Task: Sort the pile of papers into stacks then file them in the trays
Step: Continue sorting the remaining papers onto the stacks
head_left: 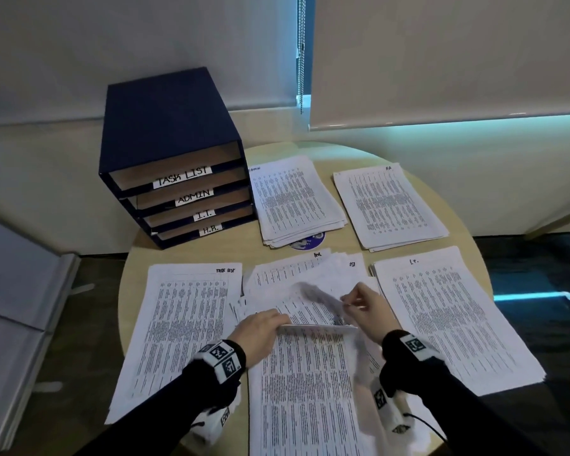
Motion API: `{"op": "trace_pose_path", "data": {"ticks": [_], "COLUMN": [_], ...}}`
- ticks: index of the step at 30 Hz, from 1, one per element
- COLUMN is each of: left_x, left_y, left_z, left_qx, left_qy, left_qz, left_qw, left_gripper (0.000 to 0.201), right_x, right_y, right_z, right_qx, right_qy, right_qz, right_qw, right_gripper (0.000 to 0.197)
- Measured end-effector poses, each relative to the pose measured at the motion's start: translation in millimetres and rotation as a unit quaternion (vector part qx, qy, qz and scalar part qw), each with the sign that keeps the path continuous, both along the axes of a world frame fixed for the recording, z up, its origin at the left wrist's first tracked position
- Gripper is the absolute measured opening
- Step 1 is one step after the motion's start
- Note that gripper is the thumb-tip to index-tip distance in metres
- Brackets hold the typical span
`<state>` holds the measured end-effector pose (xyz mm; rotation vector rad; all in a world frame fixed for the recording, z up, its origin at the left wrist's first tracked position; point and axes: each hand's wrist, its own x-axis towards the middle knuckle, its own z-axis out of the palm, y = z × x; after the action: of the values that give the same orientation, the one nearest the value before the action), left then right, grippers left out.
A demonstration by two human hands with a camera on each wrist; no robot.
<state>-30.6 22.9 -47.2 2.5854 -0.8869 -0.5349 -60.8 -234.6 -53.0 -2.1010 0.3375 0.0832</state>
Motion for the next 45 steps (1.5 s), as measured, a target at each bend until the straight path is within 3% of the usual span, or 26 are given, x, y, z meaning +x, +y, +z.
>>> {"op": "trace_pose_path", "data": {"ticks": [3,7,10,14,20,25,26,27,28,31,34,37,39,42,45], "left_x": [-1.0,-0.2,6.0,18.4,24.3,26.1,27.8,30.0,32.1,39.4,52.3,55.9,56.5,58.7,62.3], "left_y": [-0.5,0.4,2.5,1.2,2.0,10.4,12.4,14.1,15.8,16.9,16.1,7.8,0.2,-7.7,-10.4], "left_z": [3.7,10.3,16.1,15.1,21.2,25.1,24.5,23.4,22.3,28.1,35.3,48.5,53.1,53.6,48.2], "left_qx": [-0.018,-0.018,-0.004,0.025,0.032,0.044,0.044,0.041,0.026,-0.054,-0.098,-0.16,-0.168,-0.085,-0.029], "left_qy": [-0.008,-0.024,-0.017,0.019,0.064,0.07,0.08,0.091,0.103,0.168,0.253,0.315,0.319,0.277,0.211], "left_qz": [0.004,0.005,0.018,0.023,0.069,0.066,0.073,0.086,0.105,0.165,0.21,0.225,0.219,0.155,0.097], "left_qw": [1.0,1.0,1.0,0.999,0.995,0.994,0.993,0.991,0.989,0.97,0.939,0.908,0.907,0.945,0.972], "left_gripper": [0.028,0.019,0.014,0.019,0.057,0.041,0.036,0.033,0.031,0.027,0.028,0.039,0.053,0.063,0.04], "right_x": [-12.8,-12.2,-7.1,2.1,25.4,34.7,33.3,31.1,28.1,13.3,3.0,2.4,7.4,19.1,24.4], "right_y": [-1.5,-8.9,-15.6,-21.5,-55.4,-100.2,-105.3,-108.8,-110.5,-99.7,-69.8,-36.7,-15.9,8.0,20.2], "right_z": [-0.8,14.4,33.2,62.5,123.8,154.6,153.7,149.5,140.4,106.4,61.2,22.0,10.6,9.6,11.7], "right_qx": [0.001,0.079,0.133,0.121,0.186,0.363,0.377,0.373,0.342,0.208,0.158,0.11,0.09,0.104,0.119], "right_qy": [-0.039,-0.059,-0.081,-0.128,-0.325,-0.394,-0.382,-0.36,-0.323,-0.156,-0.039,0.032,0.042,0.045,0.056], "right_qz": [0.001,-0.066,-0.118,-0.136,-0.3,-0.399,-0.412,-0.417,-0.417,-0.336,-0.201,-0.081,-0.023,0.015,-0.018], "right_qw": [0.999,0.993,0.981,0.975,0.877,0.744,0.736,0.747,0.778,0.905,0.966,0.99,0.995,0.993,0.991], "right_gripper": [0.007,0.022,0.02,0.025,0.03,0.028,0.032,0.033,0.03,0.014,0.029,0.027,0.013,0.008,0.015]}}
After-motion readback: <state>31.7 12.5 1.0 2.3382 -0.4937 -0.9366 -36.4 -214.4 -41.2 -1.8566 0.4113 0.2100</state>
